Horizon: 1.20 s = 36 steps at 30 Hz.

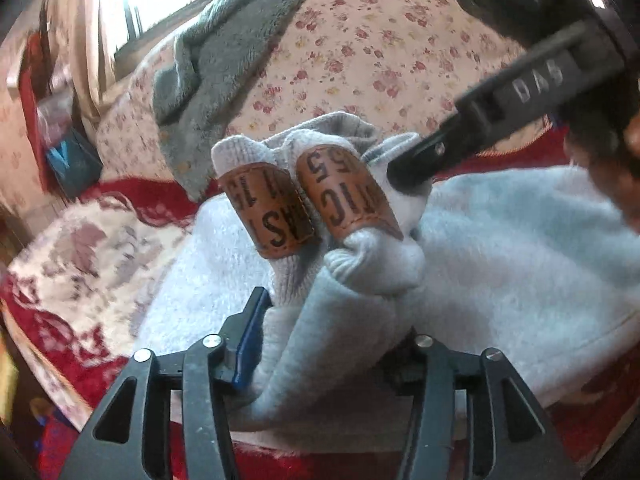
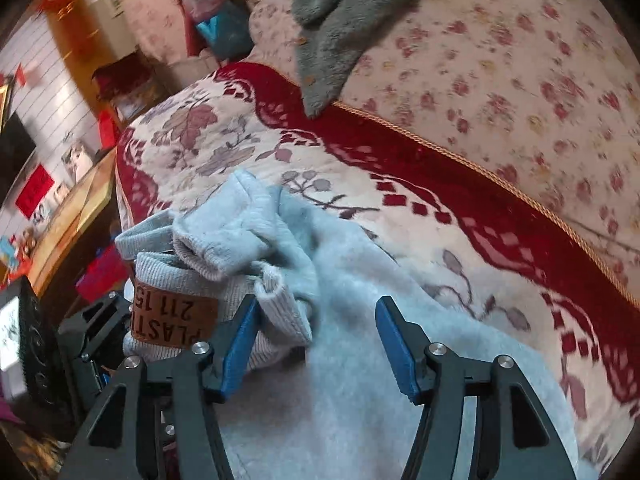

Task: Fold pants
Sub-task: 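Lay the waistband onto the sweatpants and open the right gripper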

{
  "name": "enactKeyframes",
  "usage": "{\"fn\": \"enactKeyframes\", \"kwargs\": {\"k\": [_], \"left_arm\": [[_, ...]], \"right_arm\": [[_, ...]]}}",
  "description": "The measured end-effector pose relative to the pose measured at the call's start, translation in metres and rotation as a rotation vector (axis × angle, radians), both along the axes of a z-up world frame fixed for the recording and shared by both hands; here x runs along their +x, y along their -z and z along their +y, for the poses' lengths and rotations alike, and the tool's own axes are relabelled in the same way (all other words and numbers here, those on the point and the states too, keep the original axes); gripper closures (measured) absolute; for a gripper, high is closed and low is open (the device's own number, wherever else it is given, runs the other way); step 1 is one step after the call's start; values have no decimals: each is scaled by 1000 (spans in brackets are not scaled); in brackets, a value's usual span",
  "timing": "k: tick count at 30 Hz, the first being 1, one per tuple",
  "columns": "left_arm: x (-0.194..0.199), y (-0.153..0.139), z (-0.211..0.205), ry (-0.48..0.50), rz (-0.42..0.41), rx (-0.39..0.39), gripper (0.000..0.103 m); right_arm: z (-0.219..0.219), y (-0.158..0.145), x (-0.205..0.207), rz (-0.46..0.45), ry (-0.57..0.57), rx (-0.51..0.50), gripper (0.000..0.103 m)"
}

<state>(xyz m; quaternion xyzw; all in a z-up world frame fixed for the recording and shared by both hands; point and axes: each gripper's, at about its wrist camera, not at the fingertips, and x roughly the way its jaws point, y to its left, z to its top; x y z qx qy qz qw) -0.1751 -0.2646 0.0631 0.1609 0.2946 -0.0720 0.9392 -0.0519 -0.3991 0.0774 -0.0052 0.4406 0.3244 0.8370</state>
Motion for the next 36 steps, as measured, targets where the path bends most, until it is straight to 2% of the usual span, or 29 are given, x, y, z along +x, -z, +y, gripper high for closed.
{"fn": "enactKeyframes", "kwargs": {"k": [1, 4, 5, 7, 9, 11, 16, 19, 24, 28, 30, 36], "left_arm": [[-2, 1, -3, -7, -16, 25, 45], [-17, 1, -18, 12, -77, 83, 13], [-25, -1, -22, 31, -114, 90, 10], [-43, -5, -36, 85, -174, 116, 9], [-53, -7, -45, 146, -172, 114, 9], [-57, -11, -44, 160, -168, 93, 9], [-49, -29, -19, 126, -146, 5, 9], [-34, -40, 4, 94, -134, -64, 9], [0, -48, 43, 28, -72, -212, 9], [22, -54, 71, -5, -49, -374, 9], [30, -55, 86, -23, -31, -447, 9], [44, -44, 106, -29, 13, -528, 9]], "right_arm": [[-1, -2, -4, -9, 4, -7, 38], [0, -8, -13, -28, 6, -46, 35], [0, -9, -15, -31, 13, -63, 35], [-2, -11, -20, -30, 16, -65, 35], [-5, -15, -23, -33, 20, -60, 35], [-9, -22, -27, -45, 35, -42, 35], [-8, -44, -29, -53, 31, 75, 35], [6, -53, -22, -71, 44, 104, 28], [45, -48, 5, -46, 71, 42, 27], [67, -36, 23, -31, 80, -87, 27], [68, -29, 26, -9, 62, -107, 27], [39, -3, 16, 47, 41, -162, 27]]}}
